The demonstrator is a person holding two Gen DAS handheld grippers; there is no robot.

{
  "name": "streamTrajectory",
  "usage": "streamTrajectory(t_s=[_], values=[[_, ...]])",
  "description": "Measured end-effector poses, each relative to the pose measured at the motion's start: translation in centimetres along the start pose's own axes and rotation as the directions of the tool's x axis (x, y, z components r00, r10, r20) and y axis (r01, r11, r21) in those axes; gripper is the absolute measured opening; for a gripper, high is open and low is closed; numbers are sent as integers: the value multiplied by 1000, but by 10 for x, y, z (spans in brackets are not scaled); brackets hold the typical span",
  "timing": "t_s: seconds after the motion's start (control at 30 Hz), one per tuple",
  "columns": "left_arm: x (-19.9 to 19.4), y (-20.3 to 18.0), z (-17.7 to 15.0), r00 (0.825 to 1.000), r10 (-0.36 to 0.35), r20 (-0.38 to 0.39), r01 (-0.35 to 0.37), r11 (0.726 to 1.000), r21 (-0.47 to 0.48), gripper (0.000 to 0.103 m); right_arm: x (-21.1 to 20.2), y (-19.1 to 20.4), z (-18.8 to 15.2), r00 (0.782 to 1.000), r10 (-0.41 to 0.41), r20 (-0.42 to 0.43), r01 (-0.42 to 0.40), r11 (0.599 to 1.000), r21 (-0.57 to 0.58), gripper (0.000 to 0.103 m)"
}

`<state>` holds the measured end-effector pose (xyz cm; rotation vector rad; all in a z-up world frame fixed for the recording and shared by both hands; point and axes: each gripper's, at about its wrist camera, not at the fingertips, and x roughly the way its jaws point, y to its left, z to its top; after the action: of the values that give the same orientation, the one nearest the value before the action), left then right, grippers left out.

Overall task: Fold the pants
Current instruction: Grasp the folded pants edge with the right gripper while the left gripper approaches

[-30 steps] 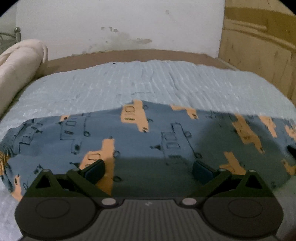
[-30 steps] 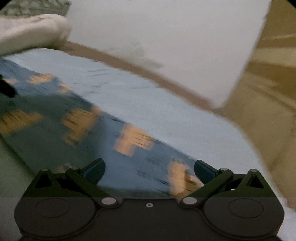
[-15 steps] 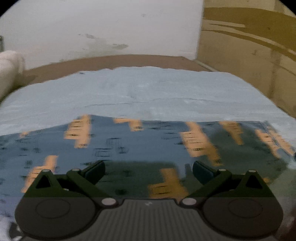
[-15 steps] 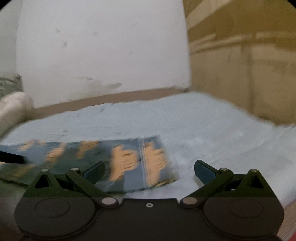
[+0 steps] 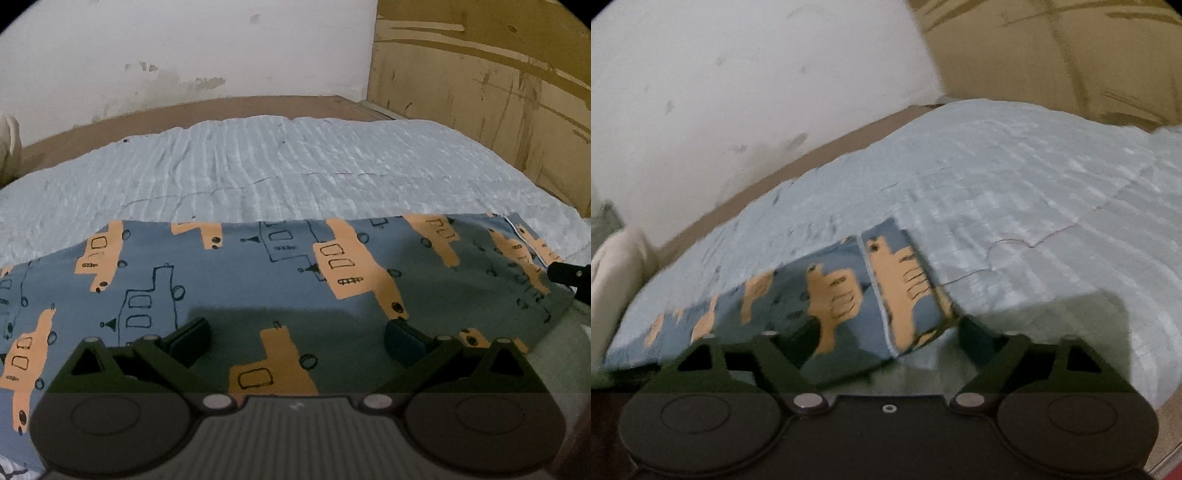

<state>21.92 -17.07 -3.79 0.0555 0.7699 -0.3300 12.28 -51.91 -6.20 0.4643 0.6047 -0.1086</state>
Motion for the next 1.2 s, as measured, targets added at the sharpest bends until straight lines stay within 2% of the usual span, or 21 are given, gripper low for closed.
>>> streamTrajectory(t_s=[0.03, 0.07, 0.1, 0.13, 0.2, 0.27, 0.33, 0.37, 0.5, 0.6, 0.73, 0.87, 0.93, 1.03, 1.13, 1.2], values=[[-1, 1, 2, 1000, -8, -4, 8, 1000, -11, 102, -1, -1, -1, 1000, -15, 18, 15, 1000, 16, 58], [-2, 2, 4, 1000, -20, -5, 20, 1000, -21, 102, -2, -1, -2, 999, -31, 34, 30, 999, 32, 53], [1, 5, 7, 999, -35, -6, 35, 999, -32, 102, -3, -2, -4, 998, -48, 50, 46, 998, 48, 43], [0, 7, 10, 998, -61, -8, 61, 997, -52, 102, -3, -3, -5, 996, -65, 67, 61, 996, 63, 36], [0, 11, 16, 991, -134, -3, 133, 985, -108, 102, -5, -2, -7, 992, -79, 94, 73, 995, 67, 32], [-1, 14, 21, 973, -231, 14, 231, 959, -165, 102, -8, 5, -8, 987, -100, 122, 97, 995, 30, 25], [0, 15, 27, 943, -331, 34, 331, 921, -208, 102, -8, 17, -10, 980, -122, 155, 127, 992, -23, 16], [1, 14, 31, 923, -382, 43, 381, 897, -224, 102, -9, 23, -10, 976, -132, 174, 143, 988, -56, 15], [6, 4, 42, 863, -502, 61, 500, 831, -245, 102, -13, 50, -15, 962, -135, 237, 186, 960, -210, 14], [8, -3, 50, 833, -551, 61, 546, 797, -257, 102, -18, 71, -20, 955, -114, 274, 201, 928, -315, 13], [11, -3, 54, 793, -605, 70, 597, 748, -289, 102, -28, 101, -31, 947, -57, 316, 205, 865, -458, 13], [16, 12, 47, 761, -643, 87, 625, 692, -361, 102, -31, 127, -44, 955, 16, 295, 157, 820, -551, 13], [21, 18, 43, 765, -639, 87, 616, 685, -390, 102, -33, 136, -51, 965, 53, 256, 102, 824, -558, 13], [26, 24, 38, 782, -619, 70, 589, 699, -405, 102, -29, 147, -65, 976, 78, 201, 52, 818, -573, 13], [32, 26, 33, 792, -608, 52, 570, 708, -416, 102, -17, 151, -76, 988, 71, 140, 23, 816, -578, 13], [33, 25, 31, 804, -594, 30, 552, 726, -411, 101, -12, 151, -79, 990, 65, 125, 18, 822, -570, 13]])
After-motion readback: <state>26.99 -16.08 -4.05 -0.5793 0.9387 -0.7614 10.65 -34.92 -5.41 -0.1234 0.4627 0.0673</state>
